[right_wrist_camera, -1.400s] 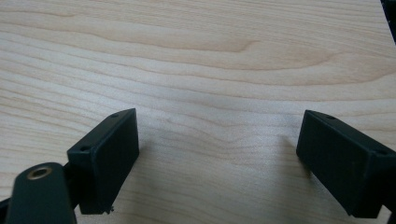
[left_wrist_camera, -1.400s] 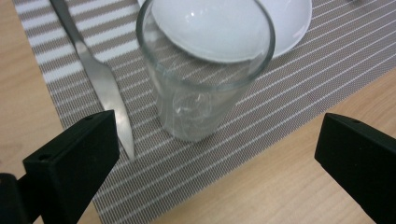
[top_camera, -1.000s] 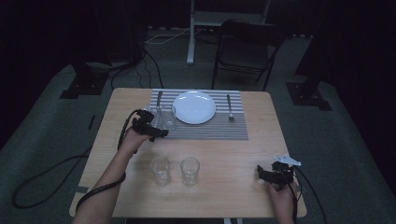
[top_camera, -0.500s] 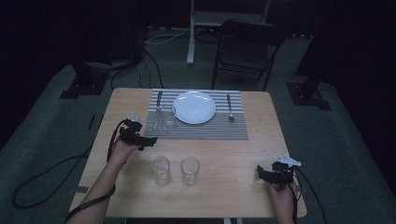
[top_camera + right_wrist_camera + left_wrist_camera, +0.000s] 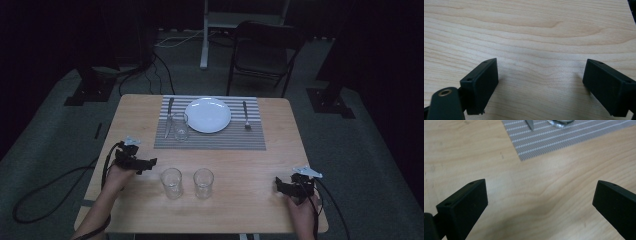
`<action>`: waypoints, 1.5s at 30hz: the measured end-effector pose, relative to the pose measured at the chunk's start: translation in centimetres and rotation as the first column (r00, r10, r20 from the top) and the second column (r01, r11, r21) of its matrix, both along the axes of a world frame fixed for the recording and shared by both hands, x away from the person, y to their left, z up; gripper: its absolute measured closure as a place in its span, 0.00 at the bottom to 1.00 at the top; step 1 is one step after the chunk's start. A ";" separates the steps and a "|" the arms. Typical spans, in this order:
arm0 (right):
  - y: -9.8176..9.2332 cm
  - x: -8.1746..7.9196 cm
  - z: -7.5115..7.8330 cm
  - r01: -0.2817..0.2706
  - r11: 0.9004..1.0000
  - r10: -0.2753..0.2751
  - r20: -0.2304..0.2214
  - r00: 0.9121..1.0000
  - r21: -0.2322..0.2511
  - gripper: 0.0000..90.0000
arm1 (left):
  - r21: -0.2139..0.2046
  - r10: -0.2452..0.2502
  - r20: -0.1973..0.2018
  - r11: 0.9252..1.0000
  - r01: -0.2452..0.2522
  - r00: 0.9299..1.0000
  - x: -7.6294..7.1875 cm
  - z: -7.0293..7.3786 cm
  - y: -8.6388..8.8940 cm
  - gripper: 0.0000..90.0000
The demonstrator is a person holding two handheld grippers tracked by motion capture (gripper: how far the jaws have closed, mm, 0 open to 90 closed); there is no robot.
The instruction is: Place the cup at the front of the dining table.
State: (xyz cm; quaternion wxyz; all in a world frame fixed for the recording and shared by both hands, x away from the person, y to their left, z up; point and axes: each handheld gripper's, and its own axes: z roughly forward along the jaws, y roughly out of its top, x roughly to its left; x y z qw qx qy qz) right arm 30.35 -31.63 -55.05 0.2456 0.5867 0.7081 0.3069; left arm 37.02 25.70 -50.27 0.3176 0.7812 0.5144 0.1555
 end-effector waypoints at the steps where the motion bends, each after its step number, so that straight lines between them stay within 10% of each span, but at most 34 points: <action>1: 0.0 0.0 0.0 0.000 1.000 0.000 0.000 1.000 0.000 0.14 | 0.000 0.003 0.009 1.000 -0.003 1.000 -0.3 -0.1 0.1 0.00; 22: 0.0 0.0 0.0 0.001 1.000 -0.001 0.000 1.000 0.002 0.14 | 0.031 0.097 -0.004 0.995 -0.097 0.995 -6.0 -2.5 3.9 0.00; 45: 0.0 0.0 0.0 0.001 1.000 -0.001 -0.001 1.000 0.001 0.14 | 0.092 0.190 0.108 0.975 -0.200 0.976 -11.4 -3.0 5.2 0.00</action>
